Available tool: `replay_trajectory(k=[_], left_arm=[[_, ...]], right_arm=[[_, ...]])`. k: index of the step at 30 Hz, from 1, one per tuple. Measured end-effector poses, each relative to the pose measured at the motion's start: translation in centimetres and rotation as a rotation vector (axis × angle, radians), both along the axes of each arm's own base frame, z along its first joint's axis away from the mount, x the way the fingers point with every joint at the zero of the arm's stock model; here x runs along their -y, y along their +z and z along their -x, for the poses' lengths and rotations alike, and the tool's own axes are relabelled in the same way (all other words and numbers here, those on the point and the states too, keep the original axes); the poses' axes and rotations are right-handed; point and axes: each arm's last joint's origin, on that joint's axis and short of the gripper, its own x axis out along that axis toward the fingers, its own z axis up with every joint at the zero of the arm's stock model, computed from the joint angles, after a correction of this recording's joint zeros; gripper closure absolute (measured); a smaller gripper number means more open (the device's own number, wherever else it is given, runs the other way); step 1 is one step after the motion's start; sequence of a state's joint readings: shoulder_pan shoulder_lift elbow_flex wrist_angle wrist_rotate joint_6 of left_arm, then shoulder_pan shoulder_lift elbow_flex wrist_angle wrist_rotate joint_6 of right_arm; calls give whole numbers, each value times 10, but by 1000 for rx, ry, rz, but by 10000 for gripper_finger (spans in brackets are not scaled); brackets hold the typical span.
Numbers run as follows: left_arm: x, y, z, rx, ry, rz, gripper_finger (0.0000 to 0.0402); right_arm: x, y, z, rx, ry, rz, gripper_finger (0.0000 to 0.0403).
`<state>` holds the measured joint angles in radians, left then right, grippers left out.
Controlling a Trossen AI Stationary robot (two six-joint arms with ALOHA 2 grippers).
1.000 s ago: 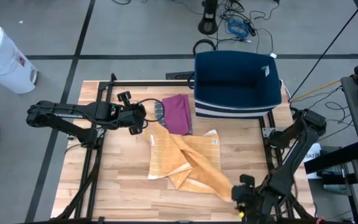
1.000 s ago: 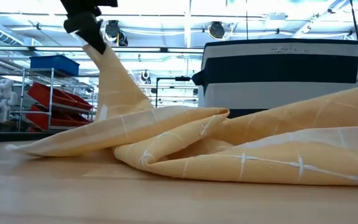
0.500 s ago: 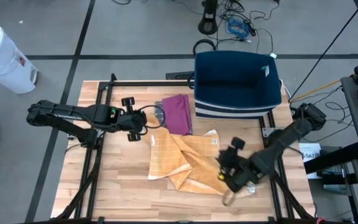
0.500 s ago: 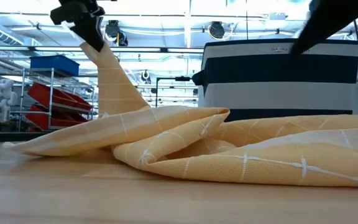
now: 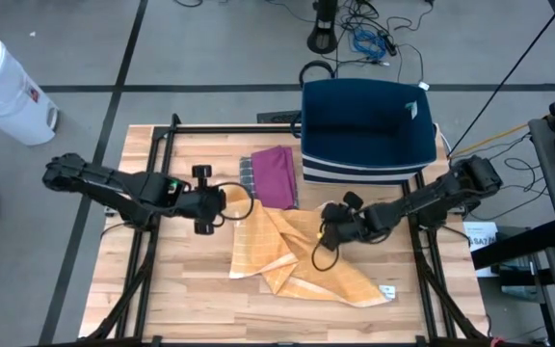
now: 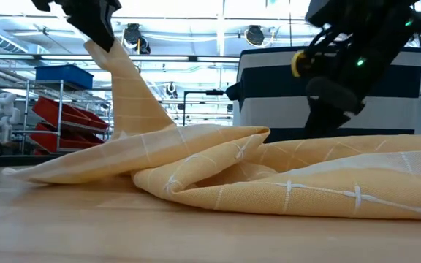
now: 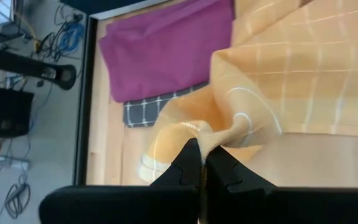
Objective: Fold towel
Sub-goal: Fold the orange checkered towel
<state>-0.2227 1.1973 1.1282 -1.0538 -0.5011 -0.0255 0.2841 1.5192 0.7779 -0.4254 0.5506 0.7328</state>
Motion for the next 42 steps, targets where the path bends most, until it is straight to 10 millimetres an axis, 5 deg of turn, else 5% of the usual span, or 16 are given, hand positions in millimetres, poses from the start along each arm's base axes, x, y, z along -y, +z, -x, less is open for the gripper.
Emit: replay_trajectory(k=[18,25,42], left_arm=[[23,0,5,23,-56,32,401],[22,0,5,23,-51,34,401],[22,0,5,19,-49,30,401]], right_arm=[[46,-19,8,-117,-74,-93,268],[52,-34,10,-183,-86,-102,271],[61,-32,49,-481,-305,92,336]])
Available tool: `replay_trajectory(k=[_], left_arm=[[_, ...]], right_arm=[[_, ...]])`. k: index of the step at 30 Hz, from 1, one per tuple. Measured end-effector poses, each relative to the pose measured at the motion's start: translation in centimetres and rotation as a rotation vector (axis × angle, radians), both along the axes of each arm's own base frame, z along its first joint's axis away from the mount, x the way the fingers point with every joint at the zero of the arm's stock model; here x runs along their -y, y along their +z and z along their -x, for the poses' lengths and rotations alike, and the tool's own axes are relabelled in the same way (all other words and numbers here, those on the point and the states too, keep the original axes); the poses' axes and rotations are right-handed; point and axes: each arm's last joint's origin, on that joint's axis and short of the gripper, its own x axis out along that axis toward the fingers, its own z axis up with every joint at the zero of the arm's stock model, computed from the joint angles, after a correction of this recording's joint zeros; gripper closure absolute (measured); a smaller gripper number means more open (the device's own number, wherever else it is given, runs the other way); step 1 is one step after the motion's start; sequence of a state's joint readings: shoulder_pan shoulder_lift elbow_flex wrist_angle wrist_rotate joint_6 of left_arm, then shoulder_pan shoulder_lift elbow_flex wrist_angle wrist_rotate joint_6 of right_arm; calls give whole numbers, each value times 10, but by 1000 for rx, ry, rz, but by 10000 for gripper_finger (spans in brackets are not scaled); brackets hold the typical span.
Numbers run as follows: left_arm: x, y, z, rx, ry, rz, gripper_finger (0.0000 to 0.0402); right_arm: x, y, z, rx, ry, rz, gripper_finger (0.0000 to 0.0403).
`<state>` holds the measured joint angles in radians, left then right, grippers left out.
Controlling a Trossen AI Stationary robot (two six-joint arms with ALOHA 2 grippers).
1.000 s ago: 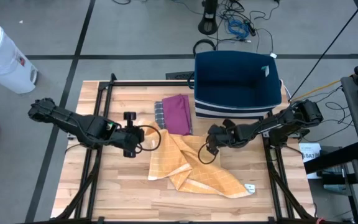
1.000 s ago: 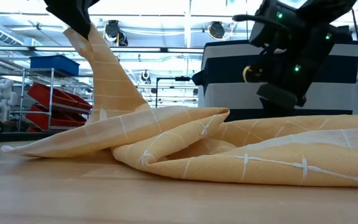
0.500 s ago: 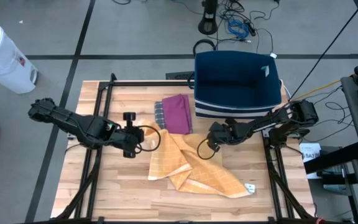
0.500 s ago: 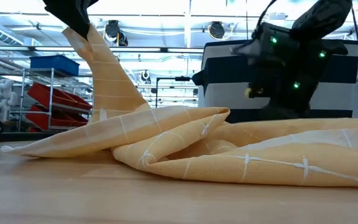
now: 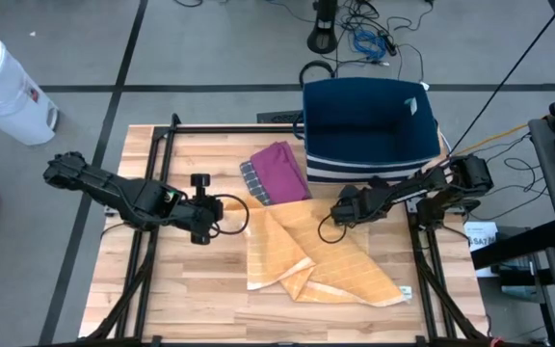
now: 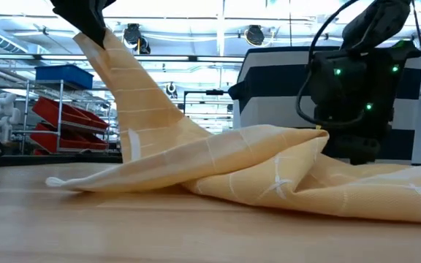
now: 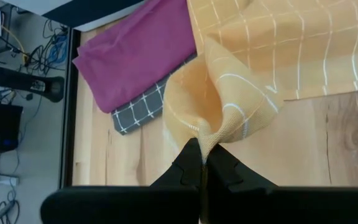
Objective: Fold towel
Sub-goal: Fold the orange checkered towel
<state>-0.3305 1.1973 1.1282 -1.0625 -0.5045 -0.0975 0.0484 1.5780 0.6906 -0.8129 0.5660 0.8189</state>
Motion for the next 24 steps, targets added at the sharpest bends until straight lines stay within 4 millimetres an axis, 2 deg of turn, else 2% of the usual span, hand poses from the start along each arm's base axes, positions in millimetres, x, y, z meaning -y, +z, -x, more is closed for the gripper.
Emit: replay_trajectory(k=[5,9,14,19,22,24], left_arm=[[0,-1,1,-13,0,-5,401],[-1,-1,1,-16,1,-6,401],[-1,-1,1,-18,1,-6,401],[-1,-1,2,-20,1,-7,401],[-1,-1,2,-19,1,-7,401],[-1,-1,1,-19,1,-6,401]], right_arm=[[-9,14,-10,56,56,60,335],[-23,35,-31,129,205,58,326],[-59,66,-69,328,484,-9,296],[-100,92,-94,615,722,-124,258],[-122,87,-110,755,832,-245,236],[-133,68,-121,763,882,-284,226]])
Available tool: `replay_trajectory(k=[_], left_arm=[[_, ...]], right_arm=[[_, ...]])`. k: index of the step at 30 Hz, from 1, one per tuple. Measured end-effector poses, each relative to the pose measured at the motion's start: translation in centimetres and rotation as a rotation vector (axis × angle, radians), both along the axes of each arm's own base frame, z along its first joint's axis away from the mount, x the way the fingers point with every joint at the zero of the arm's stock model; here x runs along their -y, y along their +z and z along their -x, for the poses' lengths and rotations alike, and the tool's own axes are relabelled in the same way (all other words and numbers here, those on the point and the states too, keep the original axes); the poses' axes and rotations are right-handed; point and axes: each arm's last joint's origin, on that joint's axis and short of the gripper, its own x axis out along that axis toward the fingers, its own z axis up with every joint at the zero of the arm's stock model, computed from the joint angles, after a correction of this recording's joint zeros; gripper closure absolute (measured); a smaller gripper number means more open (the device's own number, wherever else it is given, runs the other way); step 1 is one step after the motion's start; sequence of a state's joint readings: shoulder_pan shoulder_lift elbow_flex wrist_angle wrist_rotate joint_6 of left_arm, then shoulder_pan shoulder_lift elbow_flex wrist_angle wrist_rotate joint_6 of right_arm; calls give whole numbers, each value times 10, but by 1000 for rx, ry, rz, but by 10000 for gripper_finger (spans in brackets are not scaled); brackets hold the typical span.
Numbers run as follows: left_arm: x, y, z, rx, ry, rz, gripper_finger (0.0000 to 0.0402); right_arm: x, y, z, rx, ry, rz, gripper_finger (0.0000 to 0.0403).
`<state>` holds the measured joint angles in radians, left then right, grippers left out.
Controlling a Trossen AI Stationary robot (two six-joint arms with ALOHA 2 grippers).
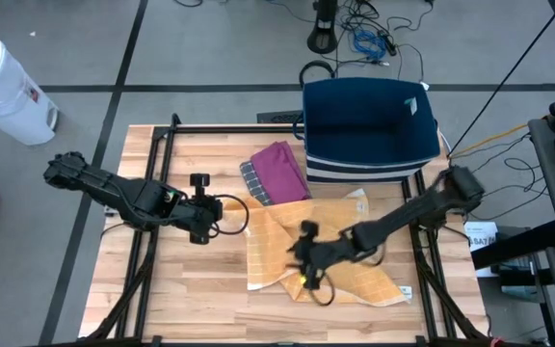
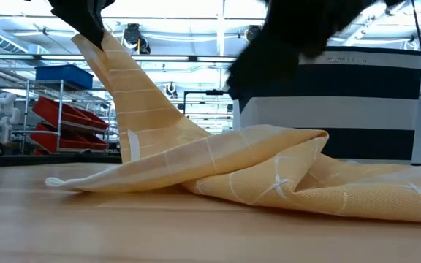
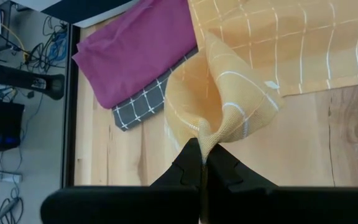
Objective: Fold towel
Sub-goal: Fold the orange checkered towel
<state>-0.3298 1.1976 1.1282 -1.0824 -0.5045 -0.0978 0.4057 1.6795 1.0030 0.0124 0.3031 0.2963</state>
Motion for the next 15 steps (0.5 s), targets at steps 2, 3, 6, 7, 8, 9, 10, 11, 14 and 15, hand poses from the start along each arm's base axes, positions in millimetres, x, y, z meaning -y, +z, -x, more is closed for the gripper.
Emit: replay_trajectory(k=[2,3,6,7,8,9,10,11,14,15], left_arm=[[0,0,0,1,0,0,401],[0,0,0,3,1,1,401],[0,0,0,4,2,2,401],[0,0,0,4,2,3,401],[0,0,0,4,4,4,401],[0,0,0,5,6,5,401],[0,0,0,6,7,6,401],[0,0,0,6,9,7,401],[0,0,0,11,20,14,401],[0,0,0,11,20,14,401]], right_arm=[[-11,-22,-13,-29,65,16,221],[-18,-30,-22,-45,98,27,219],[-38,-39,-52,-70,186,89,218],[-44,-39,-61,-91,212,122,218],[-49,-41,-69,-118,239,155,218],[-54,-44,-77,-151,259,185,218],[-57,-45,-84,-177,274,208,218],[-60,-46,-90,-189,286,222,218],[-68,-47,-106,-202,331,224,218],[-70,-51,-110,-211,342,229,218]])
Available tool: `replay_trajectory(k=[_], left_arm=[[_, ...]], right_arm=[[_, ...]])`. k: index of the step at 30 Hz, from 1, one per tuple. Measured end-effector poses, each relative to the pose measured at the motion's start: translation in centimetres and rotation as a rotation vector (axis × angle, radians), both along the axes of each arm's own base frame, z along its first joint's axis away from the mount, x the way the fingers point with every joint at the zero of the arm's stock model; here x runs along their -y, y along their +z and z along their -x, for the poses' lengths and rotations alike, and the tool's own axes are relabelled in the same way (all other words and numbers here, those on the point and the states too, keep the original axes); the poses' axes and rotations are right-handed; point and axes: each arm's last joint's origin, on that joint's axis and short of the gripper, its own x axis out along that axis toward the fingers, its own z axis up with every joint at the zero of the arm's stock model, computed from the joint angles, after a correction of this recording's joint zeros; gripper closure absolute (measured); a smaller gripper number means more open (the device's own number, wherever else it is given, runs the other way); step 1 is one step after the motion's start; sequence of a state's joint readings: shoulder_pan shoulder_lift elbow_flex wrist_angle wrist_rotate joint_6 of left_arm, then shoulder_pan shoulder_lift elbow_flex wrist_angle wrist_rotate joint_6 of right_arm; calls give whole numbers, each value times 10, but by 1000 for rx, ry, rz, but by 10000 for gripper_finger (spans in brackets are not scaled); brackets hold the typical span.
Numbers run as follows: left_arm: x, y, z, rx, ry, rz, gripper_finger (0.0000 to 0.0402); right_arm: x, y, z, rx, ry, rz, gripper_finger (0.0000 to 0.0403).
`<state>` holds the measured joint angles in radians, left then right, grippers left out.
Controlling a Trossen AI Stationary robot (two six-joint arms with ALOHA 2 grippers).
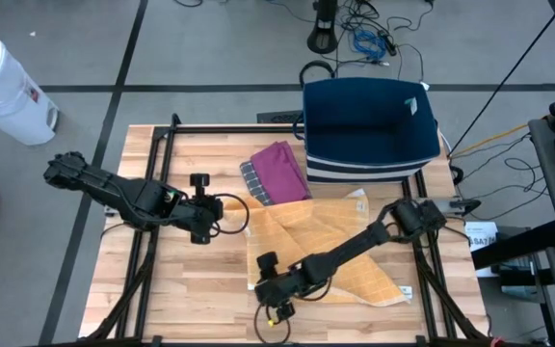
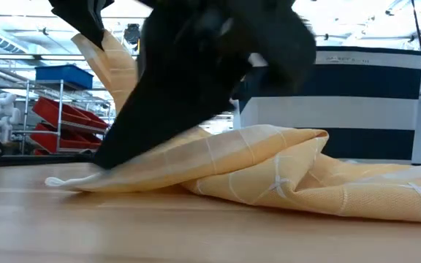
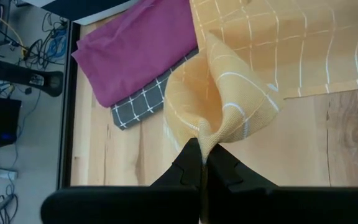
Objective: Fold towel
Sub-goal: Fold the orange checkered towel
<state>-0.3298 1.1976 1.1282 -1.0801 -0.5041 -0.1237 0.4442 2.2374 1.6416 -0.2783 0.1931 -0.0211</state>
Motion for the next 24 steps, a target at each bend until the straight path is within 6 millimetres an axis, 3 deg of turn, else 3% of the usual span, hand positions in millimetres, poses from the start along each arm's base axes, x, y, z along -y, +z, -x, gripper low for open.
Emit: replay_trajectory(k=[6,12,24], left_arm=[[0,0,0,1,1,1,401],[0,0,0,1,1,1,401],[0,0,0,3,4,4,401]], right_arm=[[-5,-10,-15,5,35,12,218],[5,-19,-16,-27,-26,39,224],[10,-28,-20,-31,-40,58,319]])
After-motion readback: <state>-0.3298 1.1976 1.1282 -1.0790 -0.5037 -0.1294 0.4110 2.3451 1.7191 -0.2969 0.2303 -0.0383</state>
